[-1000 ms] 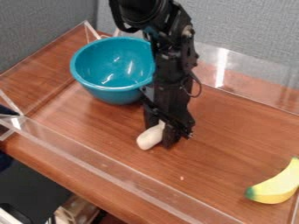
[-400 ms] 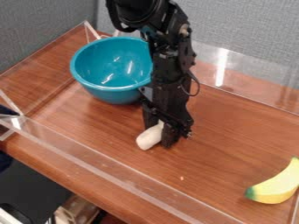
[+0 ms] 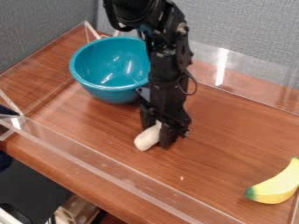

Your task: Put the mushroom in the blue bowl

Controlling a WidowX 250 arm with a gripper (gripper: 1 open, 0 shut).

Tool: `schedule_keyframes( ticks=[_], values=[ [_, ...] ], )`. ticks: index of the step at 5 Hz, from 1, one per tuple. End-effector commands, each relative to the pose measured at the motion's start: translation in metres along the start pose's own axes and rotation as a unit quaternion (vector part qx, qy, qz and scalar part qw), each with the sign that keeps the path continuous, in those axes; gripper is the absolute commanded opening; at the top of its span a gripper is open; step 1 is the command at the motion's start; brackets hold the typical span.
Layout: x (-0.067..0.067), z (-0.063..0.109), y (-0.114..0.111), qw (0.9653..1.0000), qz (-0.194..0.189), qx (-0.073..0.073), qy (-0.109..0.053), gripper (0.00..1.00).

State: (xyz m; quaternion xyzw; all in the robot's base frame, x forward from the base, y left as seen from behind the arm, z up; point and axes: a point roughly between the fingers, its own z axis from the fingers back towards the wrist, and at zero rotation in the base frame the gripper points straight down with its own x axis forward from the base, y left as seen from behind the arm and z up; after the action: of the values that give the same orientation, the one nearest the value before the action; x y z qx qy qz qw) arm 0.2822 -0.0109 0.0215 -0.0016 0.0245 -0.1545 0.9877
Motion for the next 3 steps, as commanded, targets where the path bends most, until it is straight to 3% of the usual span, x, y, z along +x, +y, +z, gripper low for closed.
schedule_keyframes(
  ticks=[1, 3],
  values=[
    [0.0025, 0.019, 0.0088, 0.9995, 0.017, 0.006, -0.025, 0.0],
    [0.002, 0.0236, 0.0096, 0.9993, 0.028, 0.006, -0.024, 0.0]
  ],
)
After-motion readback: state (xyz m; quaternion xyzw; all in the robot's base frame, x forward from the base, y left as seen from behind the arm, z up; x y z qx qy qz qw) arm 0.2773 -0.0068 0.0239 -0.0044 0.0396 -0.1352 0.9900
